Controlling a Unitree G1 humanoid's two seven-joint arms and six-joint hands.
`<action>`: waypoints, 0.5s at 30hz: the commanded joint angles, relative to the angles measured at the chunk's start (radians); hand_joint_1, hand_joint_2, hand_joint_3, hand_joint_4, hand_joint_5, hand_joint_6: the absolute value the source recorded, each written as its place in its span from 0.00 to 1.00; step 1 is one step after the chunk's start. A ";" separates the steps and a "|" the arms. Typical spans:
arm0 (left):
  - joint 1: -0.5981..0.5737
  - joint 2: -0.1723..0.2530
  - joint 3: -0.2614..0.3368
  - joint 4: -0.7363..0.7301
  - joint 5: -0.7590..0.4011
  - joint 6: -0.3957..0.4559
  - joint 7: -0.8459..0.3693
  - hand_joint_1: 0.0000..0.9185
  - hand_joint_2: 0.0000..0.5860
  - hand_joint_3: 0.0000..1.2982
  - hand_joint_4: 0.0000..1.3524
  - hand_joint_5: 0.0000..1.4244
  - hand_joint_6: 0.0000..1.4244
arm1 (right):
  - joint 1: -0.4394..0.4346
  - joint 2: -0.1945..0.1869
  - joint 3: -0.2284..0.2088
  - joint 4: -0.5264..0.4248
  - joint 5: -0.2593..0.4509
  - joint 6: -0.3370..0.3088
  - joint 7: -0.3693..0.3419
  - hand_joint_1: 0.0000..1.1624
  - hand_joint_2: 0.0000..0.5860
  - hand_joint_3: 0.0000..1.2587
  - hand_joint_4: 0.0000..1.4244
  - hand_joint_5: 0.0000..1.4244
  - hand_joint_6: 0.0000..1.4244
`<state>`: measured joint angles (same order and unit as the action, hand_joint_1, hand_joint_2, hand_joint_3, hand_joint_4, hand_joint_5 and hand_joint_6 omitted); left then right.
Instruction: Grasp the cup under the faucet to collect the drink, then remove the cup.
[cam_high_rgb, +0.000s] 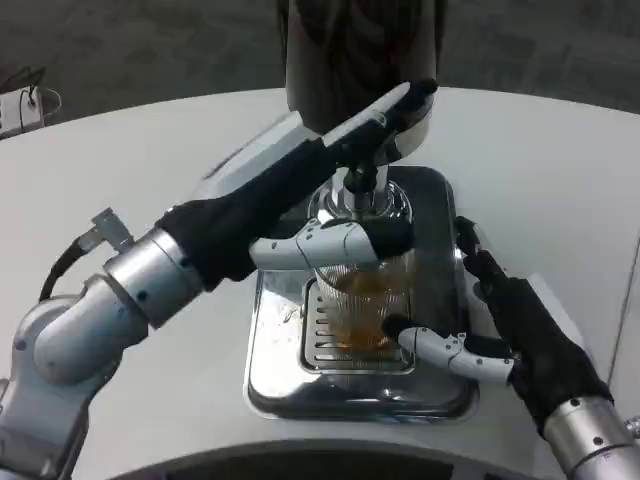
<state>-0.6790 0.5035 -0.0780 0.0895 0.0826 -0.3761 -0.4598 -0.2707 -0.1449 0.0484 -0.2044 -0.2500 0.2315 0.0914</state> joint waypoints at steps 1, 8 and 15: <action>0.047 -0.023 0.065 -0.016 -0.034 -0.034 0.050 0.00 0.00 0.04 0.00 0.06 0.12 | -0.011 0.008 0.011 0.001 0.006 -0.007 -0.010 0.71 0.36 0.00 0.00 0.00 0.01; 0.074 -0.047 0.123 -0.035 -0.073 -0.058 0.073 0.00 0.01 0.07 0.04 0.11 0.16 | -0.011 0.010 0.016 -0.002 0.006 -0.005 -0.012 0.70 0.36 0.00 0.00 0.00 0.01; 0.153 -0.043 0.176 -0.108 -0.095 -0.042 0.090 0.00 0.01 0.08 0.06 0.12 0.17 | -0.009 0.016 0.022 -0.010 0.006 -0.007 -0.012 0.70 0.36 0.00 0.00 0.00 0.02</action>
<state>-0.5730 0.4543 0.0726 0.0169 0.0026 -0.4221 -0.3837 -0.2748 -0.1351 0.0624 -0.2049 -0.2498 0.2315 0.0866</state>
